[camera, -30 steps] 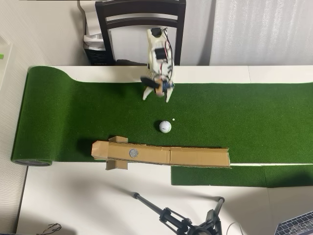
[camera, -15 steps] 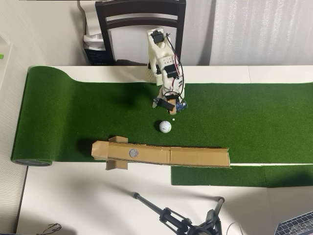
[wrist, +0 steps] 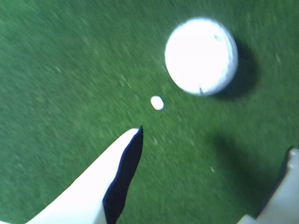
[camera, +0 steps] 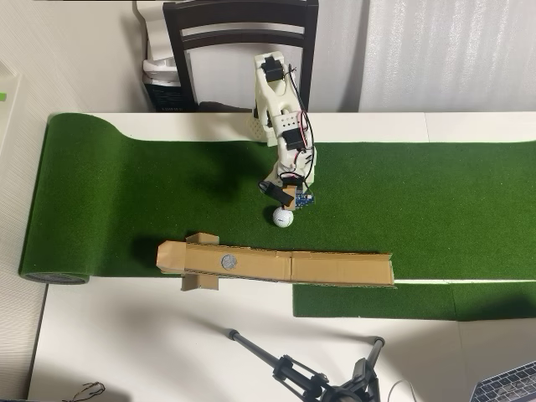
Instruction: Pick up the golf ball and place it on the gray mark at the back.
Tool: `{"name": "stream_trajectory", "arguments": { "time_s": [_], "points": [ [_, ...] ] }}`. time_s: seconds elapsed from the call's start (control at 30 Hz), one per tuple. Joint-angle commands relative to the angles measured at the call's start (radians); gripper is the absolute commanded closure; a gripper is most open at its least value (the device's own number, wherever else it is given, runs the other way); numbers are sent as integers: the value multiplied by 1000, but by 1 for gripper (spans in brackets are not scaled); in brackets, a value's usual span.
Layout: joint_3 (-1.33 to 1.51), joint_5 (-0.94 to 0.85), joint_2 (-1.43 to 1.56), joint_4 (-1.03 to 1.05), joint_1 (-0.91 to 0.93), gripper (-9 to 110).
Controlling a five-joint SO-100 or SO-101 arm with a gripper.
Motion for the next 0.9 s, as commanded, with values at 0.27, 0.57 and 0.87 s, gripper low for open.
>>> {"name": "stream_trajectory", "arguments": {
  "time_s": [0.27, 0.57, 0.87],
  "points": [
    [-164, 8, -25, -107, 11, 54],
    [-334, -25, -305, -132, 66, 54],
    [-393, -54, -393, -120, 63, 54]
  ]
}}
